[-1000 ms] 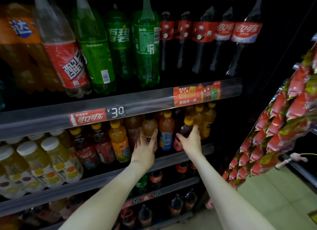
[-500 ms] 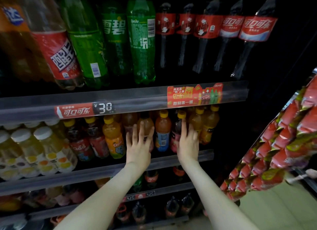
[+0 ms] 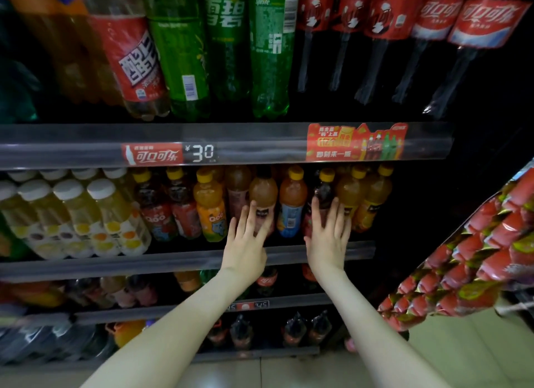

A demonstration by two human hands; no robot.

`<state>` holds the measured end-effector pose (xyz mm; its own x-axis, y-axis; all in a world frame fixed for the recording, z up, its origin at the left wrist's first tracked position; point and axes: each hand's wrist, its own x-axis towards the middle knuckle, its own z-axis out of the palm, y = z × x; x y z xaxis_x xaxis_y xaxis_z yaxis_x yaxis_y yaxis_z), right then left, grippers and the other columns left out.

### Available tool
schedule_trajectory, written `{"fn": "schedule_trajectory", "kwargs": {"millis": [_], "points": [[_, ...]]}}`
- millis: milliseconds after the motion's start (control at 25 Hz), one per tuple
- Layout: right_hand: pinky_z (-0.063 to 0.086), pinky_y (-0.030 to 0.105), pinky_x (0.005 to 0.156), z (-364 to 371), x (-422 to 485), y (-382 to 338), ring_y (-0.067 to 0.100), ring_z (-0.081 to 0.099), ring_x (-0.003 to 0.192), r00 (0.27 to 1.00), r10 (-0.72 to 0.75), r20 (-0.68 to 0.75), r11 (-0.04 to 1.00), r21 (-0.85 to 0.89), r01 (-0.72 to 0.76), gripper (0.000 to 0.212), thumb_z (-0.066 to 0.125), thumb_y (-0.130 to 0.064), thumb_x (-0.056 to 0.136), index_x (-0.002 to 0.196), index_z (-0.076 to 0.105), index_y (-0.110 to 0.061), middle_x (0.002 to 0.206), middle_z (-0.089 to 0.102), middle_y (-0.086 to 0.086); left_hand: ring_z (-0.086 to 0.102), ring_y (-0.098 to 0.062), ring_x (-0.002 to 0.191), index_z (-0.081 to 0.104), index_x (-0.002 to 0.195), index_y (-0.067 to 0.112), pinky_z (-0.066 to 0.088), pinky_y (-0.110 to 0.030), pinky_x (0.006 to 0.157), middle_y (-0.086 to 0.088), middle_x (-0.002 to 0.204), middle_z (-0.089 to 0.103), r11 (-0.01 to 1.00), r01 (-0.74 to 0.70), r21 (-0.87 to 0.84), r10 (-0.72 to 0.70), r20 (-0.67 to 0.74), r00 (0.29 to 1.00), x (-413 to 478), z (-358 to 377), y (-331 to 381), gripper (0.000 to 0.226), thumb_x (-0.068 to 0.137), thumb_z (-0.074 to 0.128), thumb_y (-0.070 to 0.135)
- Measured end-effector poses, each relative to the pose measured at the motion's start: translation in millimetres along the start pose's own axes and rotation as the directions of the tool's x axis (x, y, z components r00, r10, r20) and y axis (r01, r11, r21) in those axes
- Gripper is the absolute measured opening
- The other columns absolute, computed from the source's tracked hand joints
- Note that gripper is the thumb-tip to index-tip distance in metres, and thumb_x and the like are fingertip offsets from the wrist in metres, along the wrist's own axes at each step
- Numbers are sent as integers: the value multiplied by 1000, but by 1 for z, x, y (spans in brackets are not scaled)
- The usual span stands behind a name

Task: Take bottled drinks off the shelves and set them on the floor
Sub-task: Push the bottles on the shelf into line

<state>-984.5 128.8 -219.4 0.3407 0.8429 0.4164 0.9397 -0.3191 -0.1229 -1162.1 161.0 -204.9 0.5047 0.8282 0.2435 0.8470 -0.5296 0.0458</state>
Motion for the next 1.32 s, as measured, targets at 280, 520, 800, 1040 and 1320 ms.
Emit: {"fn": "schedule_trajectory", "kwargs": {"millis": [280, 520, 800, 1040, 1320], "points": [[44, 42, 101, 18, -102, -106, 34, 48, 129, 923, -249, 291, 947, 272, 170, 87, 77, -17, 76, 149, 29, -10, 145, 43, 19, -15, -31, 144, -6, 152, 20, -10, -50, 114, -14, 157, -16, 979, 153, 137, -176, 180, 968, -105, -4, -67, 69, 98, 37, 34], [31, 31, 108, 5, -186, -254, 23, 33, 137, 680, -548, 486, 832, 402, 383, 56, 40, -27, 101, 151, 20, -10, 150, 33, 8, 46, -40, 128, 49, 135, 7, 35, -51, 105, -25, 139, 45, 869, 495, -2, -483, 219, 848, -257, -17, -171, 65, 76, 71, 23], [40, 30, 89, -10, -285, -460, 22, 48, 122, 404, -798, 448, 603, 590, 538, 33, 37, -26, 102, 132, 46, -13, 127, 53, 6, 46, -28, 124, 35, 142, 11, 38, -33, 98, -9, 137, 46, 573, 820, 1, -779, 310, 544, -445, -56, -302, 51, 93, 45, 22], [46, 37, 89, 23, -329, -622, 25, 48, 121, 236, -848, 474, 525, 696, 490, 35, 45, -25, 99, 132, 47, -12, 129, 53, 8, 47, -28, 120, 32, 143, 14, 41, -33, 90, -7, 137, 43, 354, 935, 25, -894, 304, 330, -535, -59, -427, 50, 95, 41, 25], [36, 29, 95, 99, -358, -841, 24, 45, 126, -7, -828, 561, 491, 731, 474, 42, 47, -16, 99, 139, 40, -9, 138, 47, 10, 48, -28, 118, 35, 141, 17, 43, -35, 89, -6, 135, 45, 110, 994, 9, -948, 303, 102, -604, -46, -615, 47, 96, 41, 24]]}}
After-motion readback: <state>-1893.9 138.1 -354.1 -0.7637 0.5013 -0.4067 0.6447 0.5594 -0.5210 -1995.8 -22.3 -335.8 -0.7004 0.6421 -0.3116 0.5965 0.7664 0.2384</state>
